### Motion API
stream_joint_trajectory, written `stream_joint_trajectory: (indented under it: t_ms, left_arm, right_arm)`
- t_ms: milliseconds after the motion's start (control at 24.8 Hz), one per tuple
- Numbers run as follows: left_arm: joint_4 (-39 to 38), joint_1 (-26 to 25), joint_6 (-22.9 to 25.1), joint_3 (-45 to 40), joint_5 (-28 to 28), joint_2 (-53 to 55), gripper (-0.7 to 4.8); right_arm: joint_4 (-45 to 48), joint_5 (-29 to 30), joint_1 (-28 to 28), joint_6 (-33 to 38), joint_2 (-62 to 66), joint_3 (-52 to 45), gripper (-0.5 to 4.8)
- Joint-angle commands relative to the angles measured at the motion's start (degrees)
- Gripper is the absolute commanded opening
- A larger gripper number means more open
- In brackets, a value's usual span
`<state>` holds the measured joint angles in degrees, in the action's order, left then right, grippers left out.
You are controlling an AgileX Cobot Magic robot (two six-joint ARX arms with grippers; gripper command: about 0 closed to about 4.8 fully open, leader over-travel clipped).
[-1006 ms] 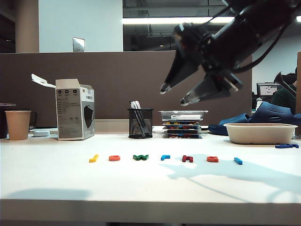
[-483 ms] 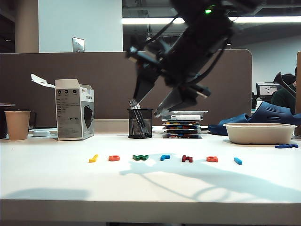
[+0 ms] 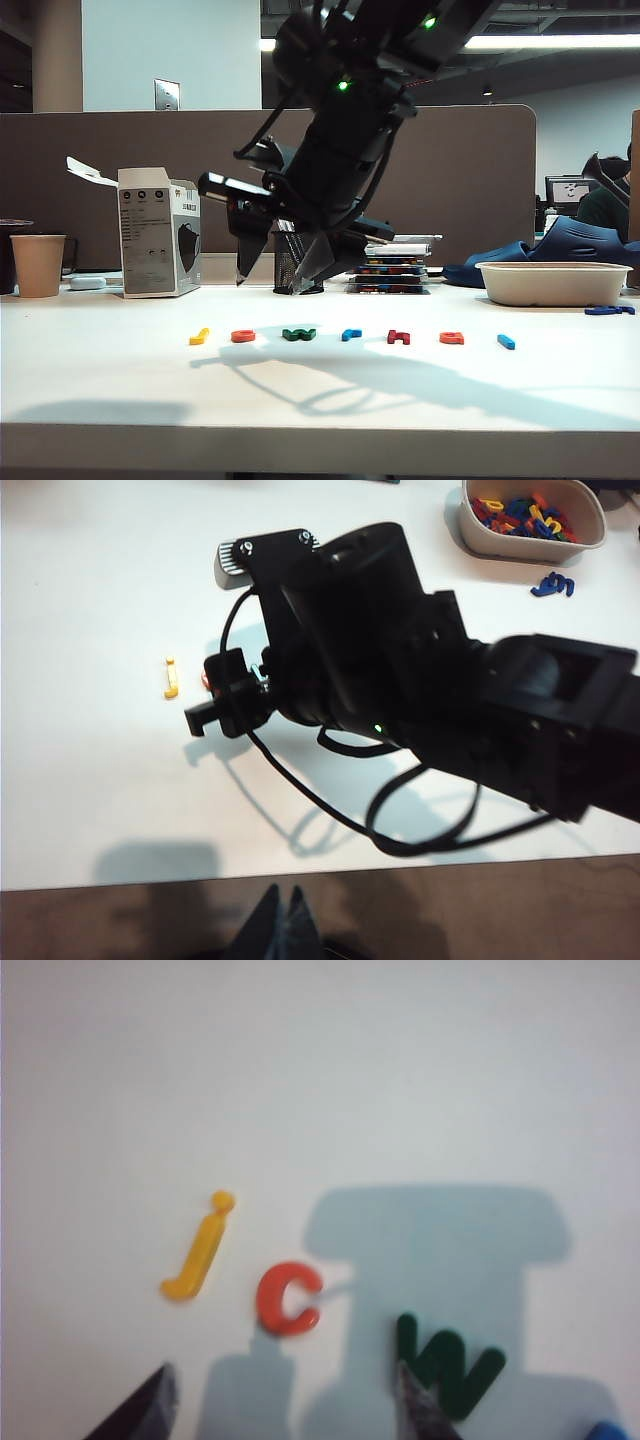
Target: Select the appropriate letters from the row of letter magnets placed on the table to arrange into the word "car".
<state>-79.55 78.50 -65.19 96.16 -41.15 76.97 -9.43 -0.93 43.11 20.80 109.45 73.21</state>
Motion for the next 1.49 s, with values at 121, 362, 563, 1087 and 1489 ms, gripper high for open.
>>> stream_joint_trajectory:
  t_ms: [121,362,563,1087,1489]
  left_arm:
    - [0.15,-0.04,0.04,0.09,-0.17,-0.15,-0.05]
    - [0.15,-0.02,0.04,0.09,-0.17,-0.15,-0.06]
    - [0.15,-0.02,0.04,0.09,-0.15,-0.15,-0.06]
    - [0.13,-0.02,0.04,0.09,-0.15,-0.15,-0.06]
    - [0.15,-0.04,0.04,0.09,-0.15,-0.15,-0.05]
  right_arm:
    - [-1.57,-0.61,0.59,1.77,1.99,3.48,2.74]
    - [-1.25,-1.92,2.12,1.90,3.28,4.11,2.70]
    - [-0.98,-1.95,2.23,1.97,4.87,4.13,2.70]
    - [2.43,-1.86,2.14,2.99,6.67,4.15,2.69]
    - [0.37,-1.77,2.19,3.04,9.99,7.63,2.69]
